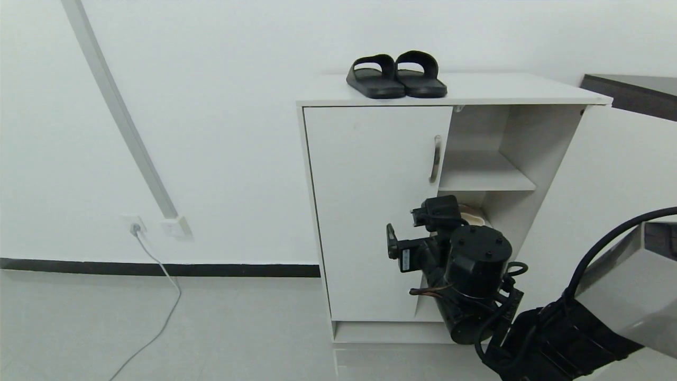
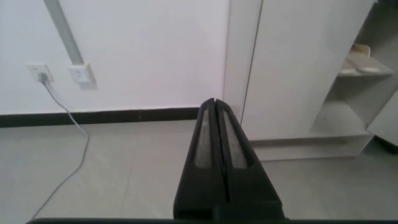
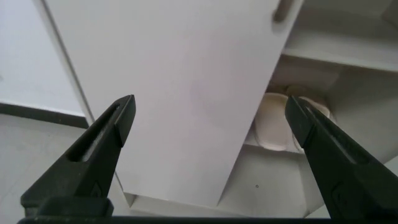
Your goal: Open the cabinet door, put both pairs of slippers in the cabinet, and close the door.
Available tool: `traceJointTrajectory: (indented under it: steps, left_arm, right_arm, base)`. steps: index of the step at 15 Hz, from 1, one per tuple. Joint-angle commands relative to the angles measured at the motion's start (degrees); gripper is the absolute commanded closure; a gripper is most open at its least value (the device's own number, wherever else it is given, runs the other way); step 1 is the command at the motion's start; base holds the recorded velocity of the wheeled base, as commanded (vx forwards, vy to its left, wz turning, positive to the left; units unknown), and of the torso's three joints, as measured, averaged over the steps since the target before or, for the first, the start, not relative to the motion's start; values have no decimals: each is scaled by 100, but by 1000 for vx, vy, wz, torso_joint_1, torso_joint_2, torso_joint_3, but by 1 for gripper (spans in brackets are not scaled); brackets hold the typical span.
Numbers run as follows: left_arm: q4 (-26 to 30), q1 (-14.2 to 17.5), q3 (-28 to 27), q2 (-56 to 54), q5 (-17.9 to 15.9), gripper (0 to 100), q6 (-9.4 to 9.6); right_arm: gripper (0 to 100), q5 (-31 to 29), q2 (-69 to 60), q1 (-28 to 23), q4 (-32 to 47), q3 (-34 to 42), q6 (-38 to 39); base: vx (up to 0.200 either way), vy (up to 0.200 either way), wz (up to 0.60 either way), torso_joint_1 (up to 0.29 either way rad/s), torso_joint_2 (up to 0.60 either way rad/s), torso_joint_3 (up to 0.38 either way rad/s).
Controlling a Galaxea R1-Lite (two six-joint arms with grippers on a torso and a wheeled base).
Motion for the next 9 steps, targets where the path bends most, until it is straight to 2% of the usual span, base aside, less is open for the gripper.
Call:
traceJointTrajectory:
  steps: [1, 9]
  left_arm:
    - [4, 0, 2, 0, 0, 100, 2]
    - [4, 0, 2, 0, 0, 100, 2]
  right_arm:
    - [0, -5, 5, -3, 7, 1, -3]
    - [0, -5, -21, -3, -2, 1, -56]
  base:
    - [0, 0, 0, 100, -471, -354]
    - [0, 0, 0, 136, -472, -329]
